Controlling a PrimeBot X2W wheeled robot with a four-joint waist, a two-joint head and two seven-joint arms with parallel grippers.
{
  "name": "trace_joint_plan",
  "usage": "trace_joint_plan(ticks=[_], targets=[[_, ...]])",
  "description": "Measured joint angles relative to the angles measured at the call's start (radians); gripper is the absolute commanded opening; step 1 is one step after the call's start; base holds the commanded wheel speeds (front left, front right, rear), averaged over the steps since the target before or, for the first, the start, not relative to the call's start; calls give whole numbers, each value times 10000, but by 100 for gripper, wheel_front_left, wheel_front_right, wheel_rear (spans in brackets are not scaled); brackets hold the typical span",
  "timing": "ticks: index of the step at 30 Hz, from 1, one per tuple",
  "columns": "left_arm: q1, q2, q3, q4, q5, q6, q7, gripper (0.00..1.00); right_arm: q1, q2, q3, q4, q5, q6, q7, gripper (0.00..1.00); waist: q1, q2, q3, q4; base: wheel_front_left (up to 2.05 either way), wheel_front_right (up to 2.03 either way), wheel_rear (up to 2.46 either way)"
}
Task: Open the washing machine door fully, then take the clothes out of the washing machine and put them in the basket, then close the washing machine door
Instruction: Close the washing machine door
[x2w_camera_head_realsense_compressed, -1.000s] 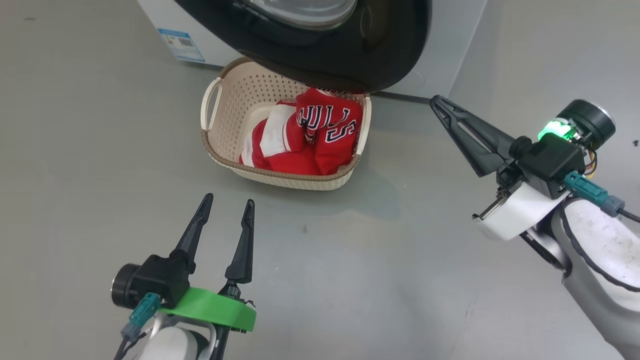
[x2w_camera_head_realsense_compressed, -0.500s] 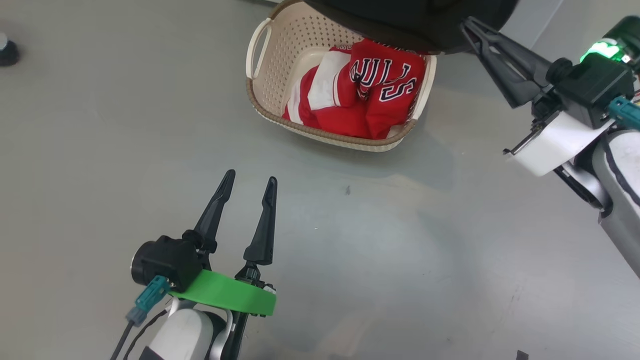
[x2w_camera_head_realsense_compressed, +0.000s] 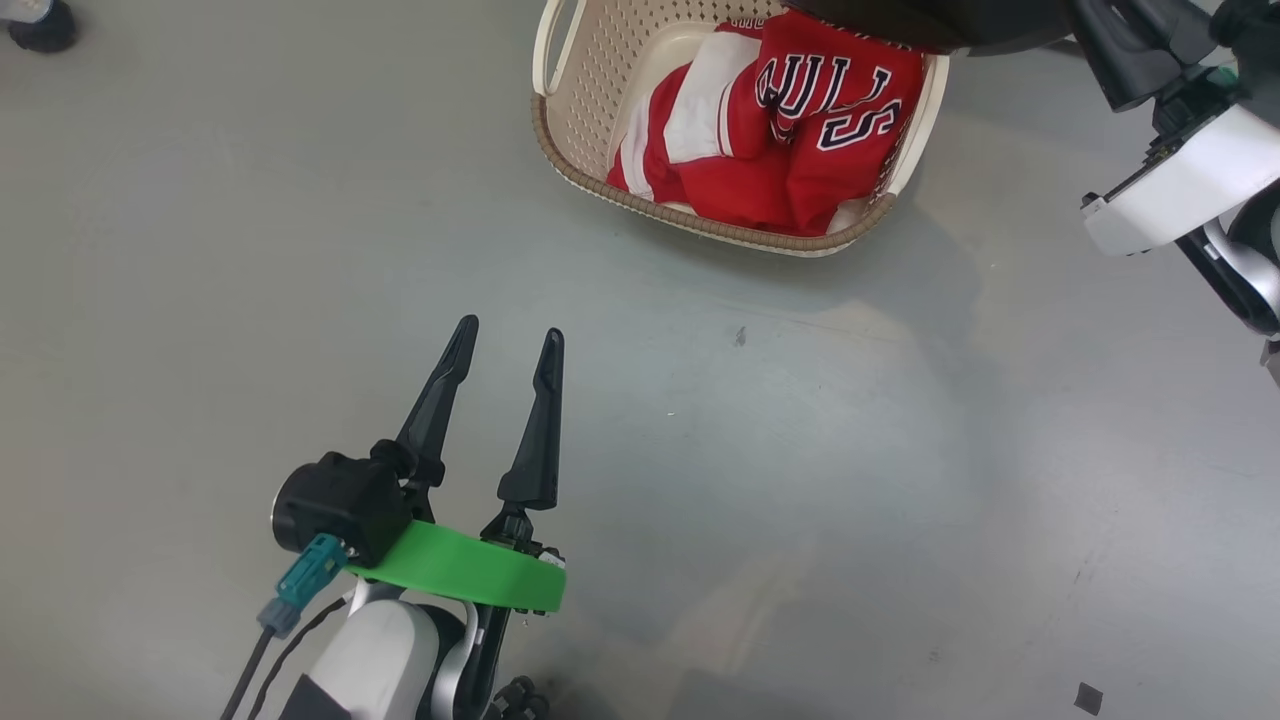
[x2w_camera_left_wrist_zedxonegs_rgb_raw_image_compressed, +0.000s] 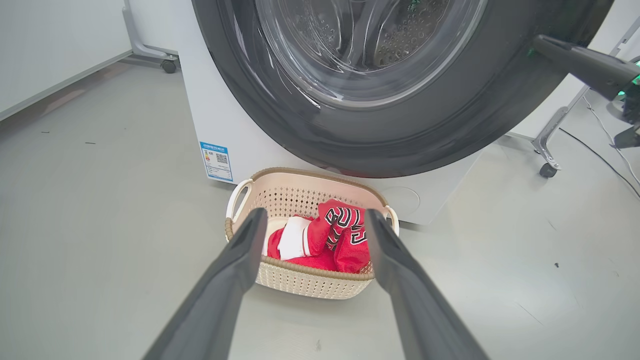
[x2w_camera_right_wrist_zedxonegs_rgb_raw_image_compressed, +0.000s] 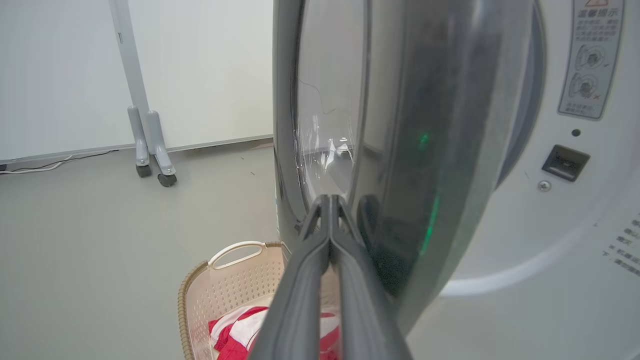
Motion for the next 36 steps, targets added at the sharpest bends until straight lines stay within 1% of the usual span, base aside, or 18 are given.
trace_joint_plan(ticks=[5, 20, 36], targets=[[-177, -21, -157, -27, -107, 46, 0, 100, -291, -10, -79, 297, 151, 69, -40, 0, 0, 0, 189, 26, 0, 0, 0], [-374, -35, -410, -270, -268, 217, 0, 100, -1554, -194, -140, 809, 424, 71, 19, 0, 0, 0, 774, 144, 0, 0, 0], [-618, -46, -709, -393, -525, 357, 0, 100, -3004, -305, -671, 1674, 451, 73, 349, 0, 1, 0, 1380, 263, 0, 0, 0]])
